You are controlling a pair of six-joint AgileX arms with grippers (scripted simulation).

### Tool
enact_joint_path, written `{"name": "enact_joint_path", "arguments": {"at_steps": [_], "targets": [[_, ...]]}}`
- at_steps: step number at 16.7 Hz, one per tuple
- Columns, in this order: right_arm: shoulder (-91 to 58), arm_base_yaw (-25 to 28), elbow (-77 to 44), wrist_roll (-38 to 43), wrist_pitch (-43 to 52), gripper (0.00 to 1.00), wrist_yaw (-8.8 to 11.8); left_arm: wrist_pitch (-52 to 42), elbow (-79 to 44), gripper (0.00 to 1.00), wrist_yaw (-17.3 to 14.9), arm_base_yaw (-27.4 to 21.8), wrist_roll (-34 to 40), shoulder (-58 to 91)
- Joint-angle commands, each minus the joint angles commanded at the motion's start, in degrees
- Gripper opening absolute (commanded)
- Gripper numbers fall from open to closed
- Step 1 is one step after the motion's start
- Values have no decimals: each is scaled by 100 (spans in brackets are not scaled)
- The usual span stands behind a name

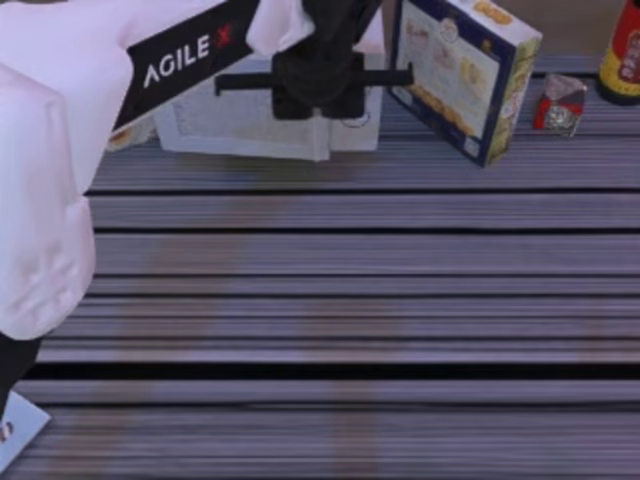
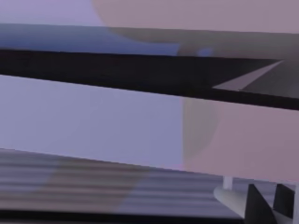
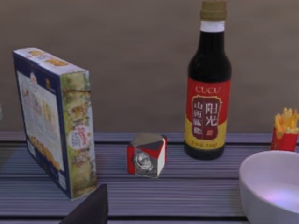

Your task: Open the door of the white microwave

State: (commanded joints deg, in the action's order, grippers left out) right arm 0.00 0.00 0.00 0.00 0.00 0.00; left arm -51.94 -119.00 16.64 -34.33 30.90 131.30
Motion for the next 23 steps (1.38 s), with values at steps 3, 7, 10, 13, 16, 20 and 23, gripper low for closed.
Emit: {"name": "enact_joint_path", "arguments": {"at_steps": [3, 7, 10, 13, 16, 20, 23], "targets": [[0, 0, 0, 0, 0, 100, 0, 0, 0, 0, 0, 0, 0, 0], [0, 0, 0, 0, 0, 100, 0, 0, 0, 0, 0, 0, 0, 0], [0, 0, 0, 0, 0, 100, 0, 0, 0, 0, 0, 0, 0, 0], [0, 0, 0, 0, 0, 100, 0, 0, 0, 0, 0, 0, 0, 0], [0, 0, 0, 0, 0, 100, 0, 0, 0, 0, 0, 0, 0, 0], [0, 0, 0, 0, 0, 100, 0, 0, 0, 0, 0, 0, 0, 0], [0, 0, 0, 0, 0, 100, 0, 61, 112, 0, -37, -34, -49, -23]]}}
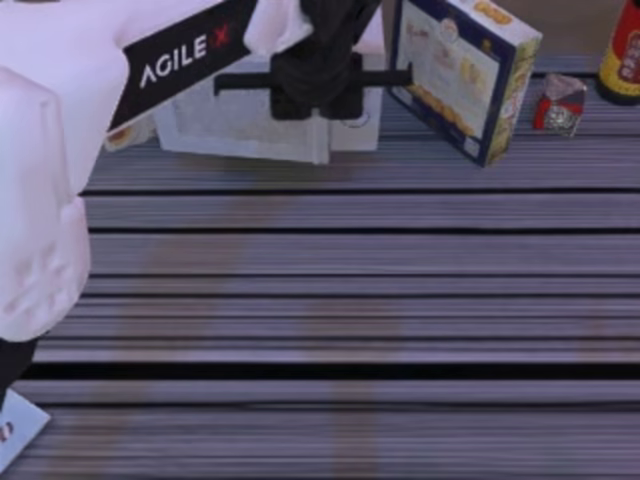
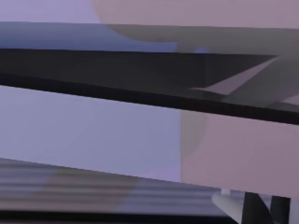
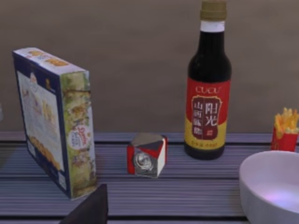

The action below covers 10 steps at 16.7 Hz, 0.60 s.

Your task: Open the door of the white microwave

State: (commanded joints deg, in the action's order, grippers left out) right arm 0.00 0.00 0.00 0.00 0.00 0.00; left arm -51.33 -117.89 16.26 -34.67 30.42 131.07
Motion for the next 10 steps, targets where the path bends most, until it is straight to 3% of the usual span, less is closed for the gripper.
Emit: {"name": "enact_joint_path", "arguments": {"at_steps": [10], "targets": [[0, 0, 0, 0, 0, 100, 0, 509, 930, 0, -228, 74, -519, -599]]}}
